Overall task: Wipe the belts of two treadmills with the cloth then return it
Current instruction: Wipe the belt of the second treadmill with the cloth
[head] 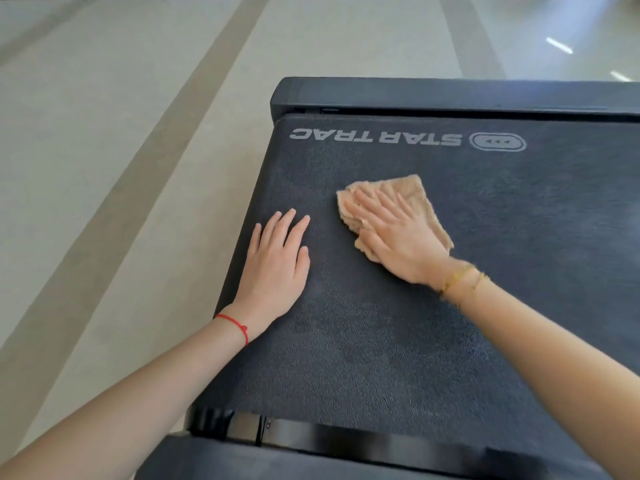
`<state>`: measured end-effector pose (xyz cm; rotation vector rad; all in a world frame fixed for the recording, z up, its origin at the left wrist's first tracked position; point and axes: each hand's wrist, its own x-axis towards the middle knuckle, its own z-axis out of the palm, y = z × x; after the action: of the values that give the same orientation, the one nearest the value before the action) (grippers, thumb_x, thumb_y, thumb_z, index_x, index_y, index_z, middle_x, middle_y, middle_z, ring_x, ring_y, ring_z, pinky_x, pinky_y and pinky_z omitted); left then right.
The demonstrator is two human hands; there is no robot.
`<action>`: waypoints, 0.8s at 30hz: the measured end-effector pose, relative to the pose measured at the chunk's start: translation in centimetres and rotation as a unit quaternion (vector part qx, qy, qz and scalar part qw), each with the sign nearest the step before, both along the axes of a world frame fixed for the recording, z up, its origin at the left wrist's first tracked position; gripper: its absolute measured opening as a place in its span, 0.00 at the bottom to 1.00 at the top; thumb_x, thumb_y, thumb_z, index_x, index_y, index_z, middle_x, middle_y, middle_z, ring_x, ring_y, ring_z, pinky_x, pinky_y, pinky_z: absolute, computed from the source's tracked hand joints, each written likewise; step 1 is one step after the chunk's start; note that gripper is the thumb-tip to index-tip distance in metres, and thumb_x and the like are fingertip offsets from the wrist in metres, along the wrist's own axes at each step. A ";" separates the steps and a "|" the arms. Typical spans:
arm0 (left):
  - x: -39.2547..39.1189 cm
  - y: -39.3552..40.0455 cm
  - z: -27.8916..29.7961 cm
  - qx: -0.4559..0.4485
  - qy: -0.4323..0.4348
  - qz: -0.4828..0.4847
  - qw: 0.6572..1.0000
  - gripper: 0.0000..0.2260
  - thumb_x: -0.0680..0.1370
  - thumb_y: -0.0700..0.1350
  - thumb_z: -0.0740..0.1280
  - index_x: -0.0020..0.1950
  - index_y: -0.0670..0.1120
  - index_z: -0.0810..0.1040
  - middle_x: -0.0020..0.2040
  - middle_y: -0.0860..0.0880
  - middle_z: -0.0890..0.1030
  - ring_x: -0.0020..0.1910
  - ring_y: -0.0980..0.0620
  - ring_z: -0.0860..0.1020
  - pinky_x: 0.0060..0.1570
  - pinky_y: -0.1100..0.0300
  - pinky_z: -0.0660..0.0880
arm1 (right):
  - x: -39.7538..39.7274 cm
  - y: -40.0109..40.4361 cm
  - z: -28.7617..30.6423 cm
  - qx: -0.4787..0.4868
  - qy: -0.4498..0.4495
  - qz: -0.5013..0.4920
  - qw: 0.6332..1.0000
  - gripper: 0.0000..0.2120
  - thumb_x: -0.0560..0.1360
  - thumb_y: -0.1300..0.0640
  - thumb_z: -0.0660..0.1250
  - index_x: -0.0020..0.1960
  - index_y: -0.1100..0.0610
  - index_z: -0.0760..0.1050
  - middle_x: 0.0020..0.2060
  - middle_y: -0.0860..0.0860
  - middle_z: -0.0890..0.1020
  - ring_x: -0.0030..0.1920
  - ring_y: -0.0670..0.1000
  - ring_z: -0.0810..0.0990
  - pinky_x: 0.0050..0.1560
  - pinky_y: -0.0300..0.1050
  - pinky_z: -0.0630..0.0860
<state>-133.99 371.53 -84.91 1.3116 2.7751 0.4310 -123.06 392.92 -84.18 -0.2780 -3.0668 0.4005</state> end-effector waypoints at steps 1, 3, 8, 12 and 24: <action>0.5 -0.9 0.0 0.000 -0.004 0.003 1.000 0.23 0.84 0.47 0.52 0.80 0.48 0.58 0.80 0.48 0.56 0.80 0.48 0.51 0.78 0.47 0.49 | 1.3 -1.6 0.0 0.001 -0.005 0.022 1.000 0.25 0.85 0.48 0.44 0.81 0.46 0.47 0.80 0.46 0.47 0.80 0.48 0.41 0.79 0.49 0.36; 1.7 -3.2 0.0 0.004 -0.009 0.012 1.000 0.23 0.83 0.46 0.53 0.79 0.47 0.58 0.80 0.48 0.57 0.79 0.48 0.52 0.78 0.46 0.51 | 3.4 -4.7 0.1 0.002 -0.015 0.070 0.997 0.25 0.85 0.47 0.44 0.81 0.46 0.46 0.80 0.46 0.47 0.80 0.48 0.40 0.79 0.51 0.37; 4.3 -8.4 -0.1 0.022 -0.021 0.040 0.999 0.23 0.83 0.43 0.56 0.78 0.43 0.60 0.79 0.46 0.59 0.79 0.46 0.56 0.77 0.47 0.55 | 5.6 -8.7 0.0 0.015 -0.021 0.156 0.987 0.25 0.85 0.48 0.47 0.81 0.47 0.49 0.80 0.45 0.49 0.80 0.48 0.41 0.79 0.51 0.38; 5.8 -10.7 -0.4 0.035 -0.032 0.045 0.998 0.23 0.83 0.43 0.56 0.79 0.43 0.59 0.80 0.46 0.58 0.79 0.47 0.55 0.77 0.53 0.51 | 2.2 -7.2 0.3 0.014 -0.024 0.102 0.994 0.25 0.85 0.48 0.46 0.81 0.47 0.48 0.80 0.45 0.48 0.80 0.49 0.41 0.79 0.50 0.37; 6.3 -11.4 -1.0 0.082 -0.058 0.050 0.994 0.22 0.83 0.40 0.56 0.78 0.42 0.61 0.79 0.45 0.58 0.78 0.45 0.55 0.77 0.54 0.51 | 8.6 -12.8 0.1 -0.003 -0.021 0.229 0.973 0.24 0.85 0.48 0.46 0.81 0.47 0.51 0.80 0.44 0.49 0.80 0.48 0.42 0.79 0.53 0.39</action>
<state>-127.67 360.17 -85.94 1.1363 2.7669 0.7301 -114.45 380.12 -84.09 0.4371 -3.1493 0.4205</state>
